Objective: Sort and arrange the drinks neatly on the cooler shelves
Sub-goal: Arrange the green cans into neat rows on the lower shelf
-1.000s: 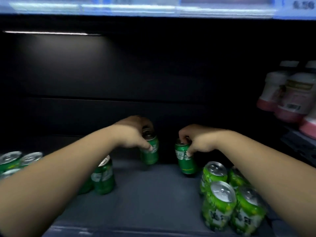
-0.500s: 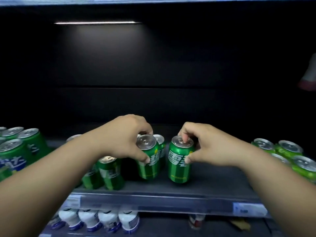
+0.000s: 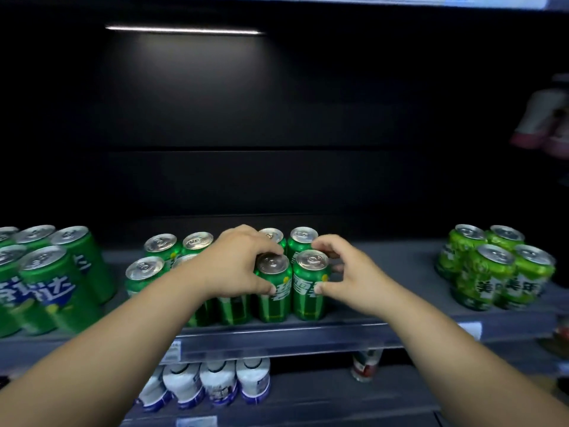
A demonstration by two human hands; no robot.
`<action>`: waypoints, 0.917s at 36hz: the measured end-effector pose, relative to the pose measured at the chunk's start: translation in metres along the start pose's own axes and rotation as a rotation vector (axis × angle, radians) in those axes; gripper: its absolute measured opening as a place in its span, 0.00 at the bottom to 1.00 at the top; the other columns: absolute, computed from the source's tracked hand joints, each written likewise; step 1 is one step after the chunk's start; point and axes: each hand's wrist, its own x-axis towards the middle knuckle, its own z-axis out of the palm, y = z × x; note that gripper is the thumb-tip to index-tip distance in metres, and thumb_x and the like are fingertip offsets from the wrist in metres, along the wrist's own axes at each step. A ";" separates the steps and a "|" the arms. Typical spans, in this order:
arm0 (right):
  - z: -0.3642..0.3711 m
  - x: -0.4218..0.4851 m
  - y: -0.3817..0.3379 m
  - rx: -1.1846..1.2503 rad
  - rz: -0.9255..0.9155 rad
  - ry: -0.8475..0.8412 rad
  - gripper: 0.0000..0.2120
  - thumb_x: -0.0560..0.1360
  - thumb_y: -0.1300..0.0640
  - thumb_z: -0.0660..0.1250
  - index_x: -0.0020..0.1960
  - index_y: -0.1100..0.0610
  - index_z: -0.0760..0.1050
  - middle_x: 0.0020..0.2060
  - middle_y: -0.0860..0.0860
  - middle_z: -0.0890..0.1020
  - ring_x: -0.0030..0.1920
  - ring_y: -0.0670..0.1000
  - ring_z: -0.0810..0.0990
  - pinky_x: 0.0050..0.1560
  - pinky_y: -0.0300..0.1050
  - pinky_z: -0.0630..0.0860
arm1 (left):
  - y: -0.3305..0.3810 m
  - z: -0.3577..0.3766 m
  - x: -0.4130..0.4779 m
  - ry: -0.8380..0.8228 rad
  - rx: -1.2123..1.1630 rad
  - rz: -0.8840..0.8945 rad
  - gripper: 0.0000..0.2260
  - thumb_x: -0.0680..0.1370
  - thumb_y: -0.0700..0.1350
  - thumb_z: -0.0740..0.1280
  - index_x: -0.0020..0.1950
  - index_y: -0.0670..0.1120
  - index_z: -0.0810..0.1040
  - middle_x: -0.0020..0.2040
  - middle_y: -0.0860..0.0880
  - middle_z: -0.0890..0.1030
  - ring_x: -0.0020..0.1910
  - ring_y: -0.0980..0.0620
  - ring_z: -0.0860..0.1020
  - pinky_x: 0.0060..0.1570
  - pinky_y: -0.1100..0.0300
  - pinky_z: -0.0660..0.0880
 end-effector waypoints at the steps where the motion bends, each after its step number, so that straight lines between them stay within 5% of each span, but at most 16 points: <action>1: 0.003 -0.002 0.003 0.044 0.001 0.026 0.35 0.68 0.67 0.78 0.61 0.37 0.69 0.62 0.39 0.76 0.63 0.35 0.76 0.62 0.36 0.76 | -0.003 0.003 0.000 0.000 -0.038 0.006 0.32 0.63 0.60 0.77 0.66 0.57 0.77 0.62 0.59 0.79 0.64 0.53 0.71 0.66 0.52 0.68; 3: 0.011 -0.006 0.008 0.076 0.016 0.068 0.38 0.67 0.66 0.79 0.64 0.37 0.66 0.62 0.39 0.75 0.61 0.31 0.75 0.56 0.30 0.75 | -0.007 0.009 -0.002 0.023 -0.100 0.013 0.32 0.62 0.58 0.75 0.66 0.58 0.77 0.61 0.60 0.78 0.64 0.54 0.70 0.66 0.52 0.68; 12: 0.052 -0.013 0.038 0.083 0.092 0.183 0.36 0.59 0.46 0.80 0.61 0.34 0.65 0.57 0.40 0.81 0.58 0.38 0.80 0.59 0.43 0.77 | -0.007 0.020 0.000 0.122 -0.069 -0.055 0.30 0.61 0.71 0.72 0.59 0.60 0.75 0.50 0.62 0.74 0.54 0.56 0.70 0.53 0.58 0.66; 20: 0.047 -0.011 0.046 0.118 0.051 0.157 0.36 0.60 0.47 0.79 0.66 0.39 0.69 0.58 0.38 0.82 0.60 0.40 0.80 0.61 0.39 0.75 | -0.008 0.020 0.000 0.146 -0.129 -0.071 0.33 0.58 0.71 0.70 0.60 0.59 0.79 0.45 0.61 0.74 0.51 0.56 0.72 0.51 0.58 0.68; 30: 0.044 -0.011 0.055 0.146 0.081 0.130 0.33 0.60 0.44 0.80 0.62 0.35 0.71 0.56 0.42 0.83 0.56 0.47 0.83 0.59 0.56 0.79 | -0.006 0.018 -0.002 0.116 -0.121 -0.074 0.35 0.59 0.71 0.69 0.63 0.58 0.79 0.48 0.59 0.75 0.51 0.54 0.74 0.54 0.57 0.70; 33: 0.046 -0.014 0.051 0.174 0.058 0.116 0.36 0.59 0.43 0.80 0.63 0.38 0.69 0.58 0.42 0.82 0.57 0.43 0.81 0.59 0.49 0.79 | -0.008 0.018 -0.002 0.088 -0.101 -0.067 0.37 0.59 0.73 0.67 0.64 0.58 0.78 0.51 0.57 0.77 0.53 0.54 0.74 0.58 0.55 0.71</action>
